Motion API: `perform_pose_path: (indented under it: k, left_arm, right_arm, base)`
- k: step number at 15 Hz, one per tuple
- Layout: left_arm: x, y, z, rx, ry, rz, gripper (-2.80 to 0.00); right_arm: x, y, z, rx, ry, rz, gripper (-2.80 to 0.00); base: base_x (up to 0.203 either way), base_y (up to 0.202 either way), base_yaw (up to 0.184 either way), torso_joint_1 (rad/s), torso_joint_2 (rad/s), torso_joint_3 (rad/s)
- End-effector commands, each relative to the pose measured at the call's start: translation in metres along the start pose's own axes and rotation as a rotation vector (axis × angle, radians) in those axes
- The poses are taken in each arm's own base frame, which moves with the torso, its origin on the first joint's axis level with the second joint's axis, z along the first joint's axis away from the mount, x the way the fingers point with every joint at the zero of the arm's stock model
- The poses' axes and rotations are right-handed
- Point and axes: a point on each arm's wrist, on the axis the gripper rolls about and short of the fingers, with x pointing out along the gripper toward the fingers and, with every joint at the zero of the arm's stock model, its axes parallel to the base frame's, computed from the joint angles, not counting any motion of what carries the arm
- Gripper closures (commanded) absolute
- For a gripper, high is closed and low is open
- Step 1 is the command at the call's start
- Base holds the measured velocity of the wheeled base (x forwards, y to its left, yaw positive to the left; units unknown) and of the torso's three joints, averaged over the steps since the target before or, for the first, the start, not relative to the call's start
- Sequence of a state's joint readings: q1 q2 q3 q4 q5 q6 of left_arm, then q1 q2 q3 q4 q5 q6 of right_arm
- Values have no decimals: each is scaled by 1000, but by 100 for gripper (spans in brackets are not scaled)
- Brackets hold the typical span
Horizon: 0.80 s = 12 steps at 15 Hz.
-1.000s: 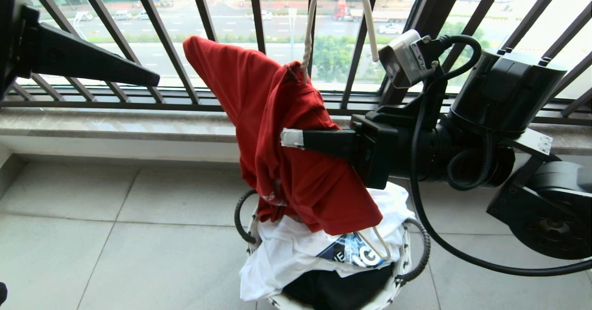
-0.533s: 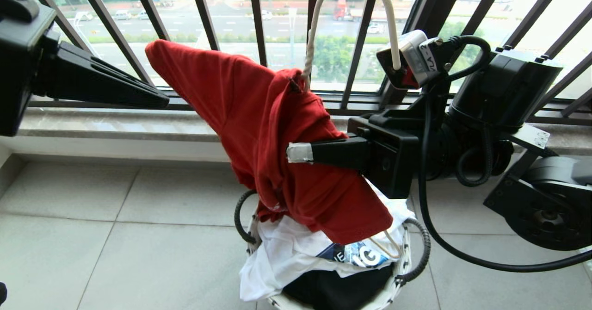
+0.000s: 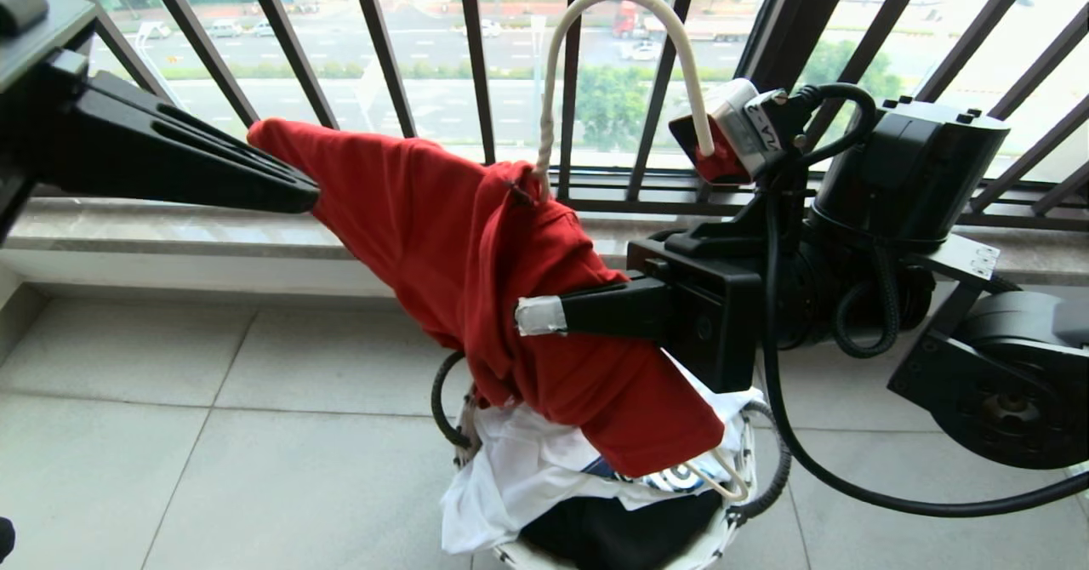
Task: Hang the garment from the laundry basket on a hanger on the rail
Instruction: Hang the clothes on the clothes rack
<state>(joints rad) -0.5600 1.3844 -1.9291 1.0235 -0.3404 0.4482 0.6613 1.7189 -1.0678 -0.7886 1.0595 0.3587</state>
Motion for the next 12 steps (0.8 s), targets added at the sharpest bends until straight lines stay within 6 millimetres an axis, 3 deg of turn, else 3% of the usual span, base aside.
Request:
perform_pose_path:
  k: [1,3,8,12]
  left_arm:
    - [31,15,5,28,7,-4,0]
    - [31,17,9,71,-23,12,0]
    - [10,9,11,89,-67,33,0]
    - [5,7,11,96,-78,41,0]
  right_arm:
    - [-1,-2,8,-9,-7,-4,0]
    - [-9,-8,25,10,-4,-43,0]
    - [-15,-4,53,35,8,-68,0]
    - [-21,7,63,6,6,-33,0]
  base:
    - [0,0,0,0,0,0]
    - [0,0,0,0,0,0]
    - [0,0,0,0,0,0]
    - [0,0,0,0,0,0]
